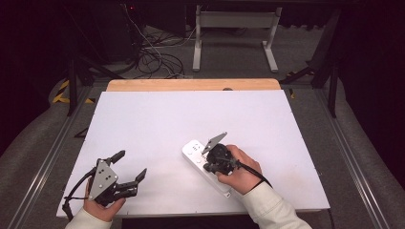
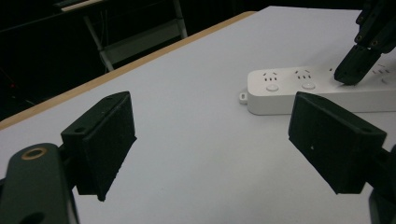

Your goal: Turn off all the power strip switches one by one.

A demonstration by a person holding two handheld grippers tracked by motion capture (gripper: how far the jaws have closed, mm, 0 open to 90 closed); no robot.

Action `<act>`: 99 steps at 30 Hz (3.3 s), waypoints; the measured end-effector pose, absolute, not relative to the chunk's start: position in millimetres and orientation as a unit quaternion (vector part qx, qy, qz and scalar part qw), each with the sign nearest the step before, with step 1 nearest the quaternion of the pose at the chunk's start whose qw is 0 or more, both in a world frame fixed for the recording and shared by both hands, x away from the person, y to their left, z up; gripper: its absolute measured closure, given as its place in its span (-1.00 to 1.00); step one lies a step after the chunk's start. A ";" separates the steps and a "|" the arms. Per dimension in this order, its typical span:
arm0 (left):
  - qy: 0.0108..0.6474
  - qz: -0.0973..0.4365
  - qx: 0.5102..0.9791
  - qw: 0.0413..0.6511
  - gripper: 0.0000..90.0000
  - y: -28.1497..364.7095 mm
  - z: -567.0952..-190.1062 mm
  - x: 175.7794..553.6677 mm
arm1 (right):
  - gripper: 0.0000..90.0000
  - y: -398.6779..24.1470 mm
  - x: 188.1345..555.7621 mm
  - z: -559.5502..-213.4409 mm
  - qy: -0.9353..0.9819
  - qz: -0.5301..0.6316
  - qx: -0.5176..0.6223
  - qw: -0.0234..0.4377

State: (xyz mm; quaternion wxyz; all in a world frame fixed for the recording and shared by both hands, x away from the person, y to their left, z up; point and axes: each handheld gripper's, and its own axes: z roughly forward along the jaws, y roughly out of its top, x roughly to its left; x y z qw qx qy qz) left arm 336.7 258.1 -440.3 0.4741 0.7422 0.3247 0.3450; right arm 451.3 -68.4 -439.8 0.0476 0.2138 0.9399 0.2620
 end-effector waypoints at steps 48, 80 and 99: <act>0.325 0.345 0.741 0.475 -0.66 258.1 -440.2 337.3 | 1.00 -76.5 441.9 -413.7 0.912 0.343 0.200 0.107; 0.324 0.345 0.742 0.474 -0.66 259.1 -440.4 338.1 | 1.00 -45.5 478.9 -439.5 0.906 0.357 0.218 0.071; 0.324 0.345 0.742 0.474 -0.66 258.8 -440.2 337.7 | 1.00 -48.5 481.2 -441.3 0.923 0.308 0.229 0.040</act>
